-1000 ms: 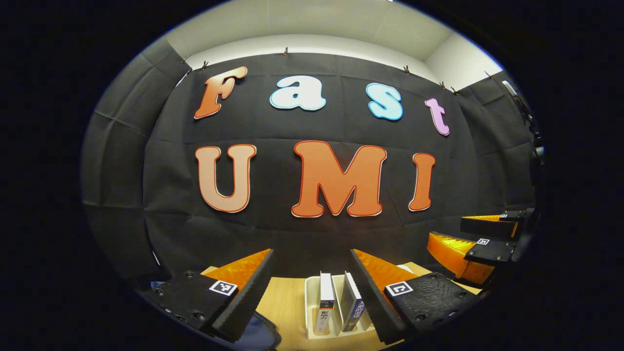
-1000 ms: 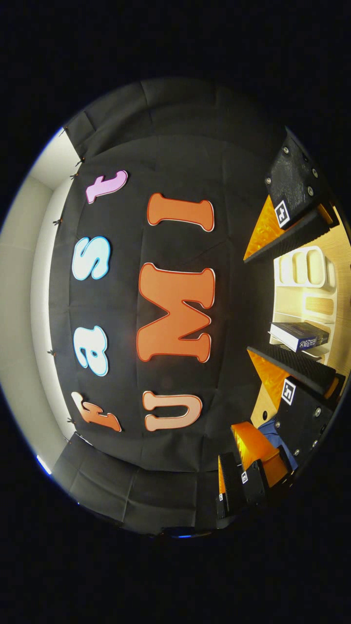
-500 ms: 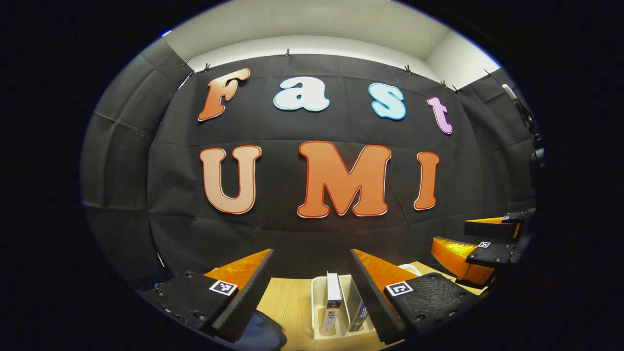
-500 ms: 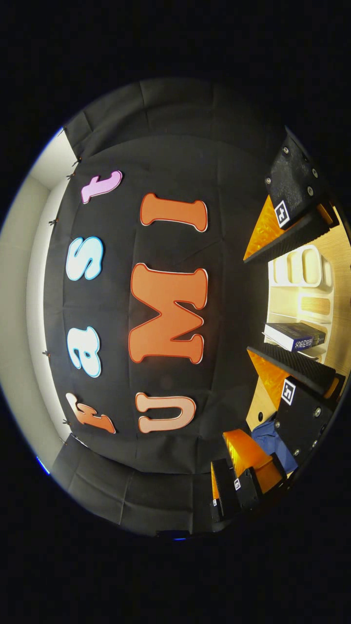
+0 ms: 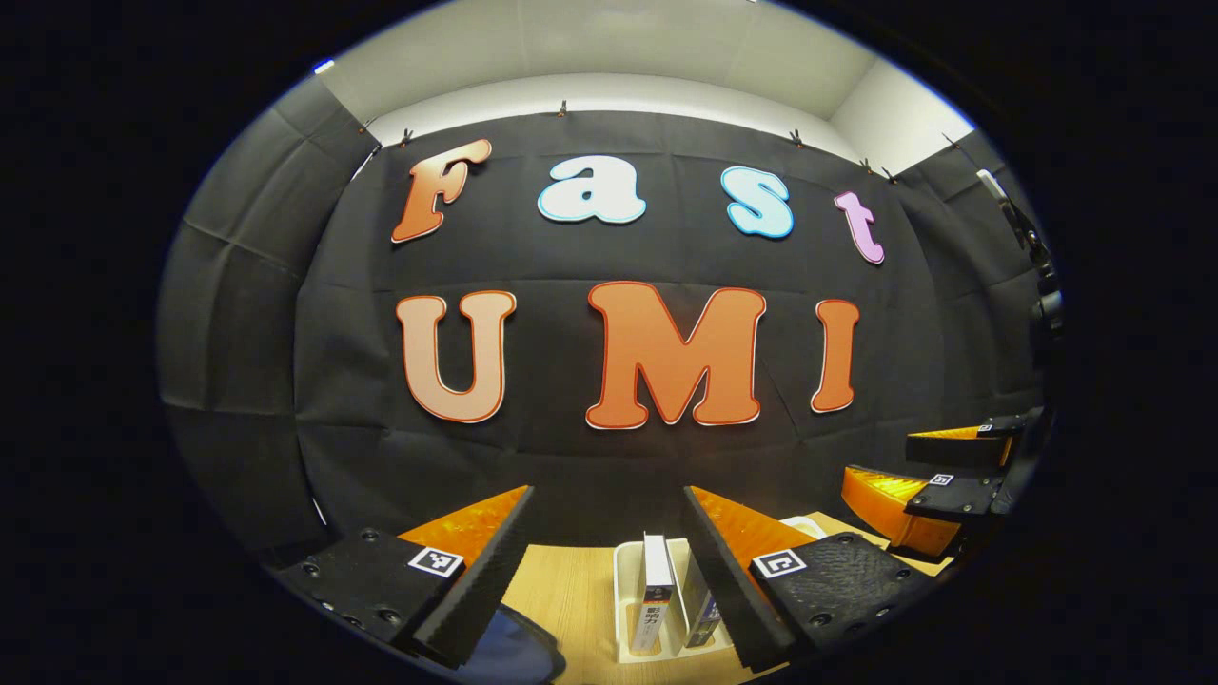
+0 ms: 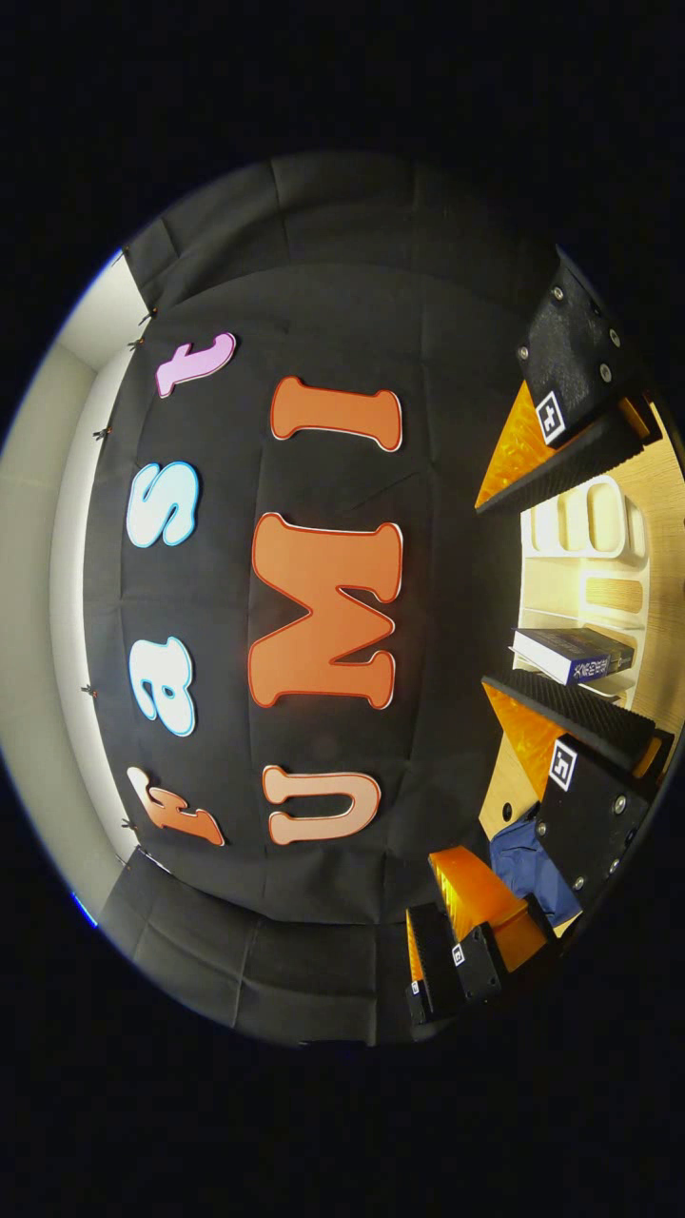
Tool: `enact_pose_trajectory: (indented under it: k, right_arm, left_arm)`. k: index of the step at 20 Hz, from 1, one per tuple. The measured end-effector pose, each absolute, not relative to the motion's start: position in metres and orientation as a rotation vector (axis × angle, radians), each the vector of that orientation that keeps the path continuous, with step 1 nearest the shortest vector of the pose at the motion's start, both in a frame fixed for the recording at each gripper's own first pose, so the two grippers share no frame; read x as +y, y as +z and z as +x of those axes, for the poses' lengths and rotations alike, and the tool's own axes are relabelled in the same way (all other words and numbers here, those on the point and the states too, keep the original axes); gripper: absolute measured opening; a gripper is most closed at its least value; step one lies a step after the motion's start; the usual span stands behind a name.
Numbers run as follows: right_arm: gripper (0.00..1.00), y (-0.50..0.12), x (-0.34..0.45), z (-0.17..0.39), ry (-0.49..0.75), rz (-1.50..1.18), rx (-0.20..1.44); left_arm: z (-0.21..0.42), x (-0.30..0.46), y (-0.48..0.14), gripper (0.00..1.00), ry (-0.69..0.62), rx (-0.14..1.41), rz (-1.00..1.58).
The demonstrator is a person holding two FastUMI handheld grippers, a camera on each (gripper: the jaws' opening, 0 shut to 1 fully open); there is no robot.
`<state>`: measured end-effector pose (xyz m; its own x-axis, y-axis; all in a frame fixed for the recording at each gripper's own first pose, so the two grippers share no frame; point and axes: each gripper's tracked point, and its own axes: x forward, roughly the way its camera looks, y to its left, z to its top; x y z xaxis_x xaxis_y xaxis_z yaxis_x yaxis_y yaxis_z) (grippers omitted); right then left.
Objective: Open the schoolbag, grab two books from the bookshelf and put them into the schoolbag.
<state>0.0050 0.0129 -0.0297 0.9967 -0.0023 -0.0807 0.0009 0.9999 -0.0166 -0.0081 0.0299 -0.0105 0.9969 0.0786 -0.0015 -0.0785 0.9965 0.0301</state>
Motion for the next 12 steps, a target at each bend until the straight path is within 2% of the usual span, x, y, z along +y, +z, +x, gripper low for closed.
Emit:
enact_pose_trajectory:
  k: [12]
  right_arm:
    - [0.96, -0.0393, 0.0111, 0.0002, -0.005, -0.003, 0.111]
  left_arm:
    - [-0.0130, 0.0303, -0.0163, 0.93, 0.083, 0.017, 0.050]
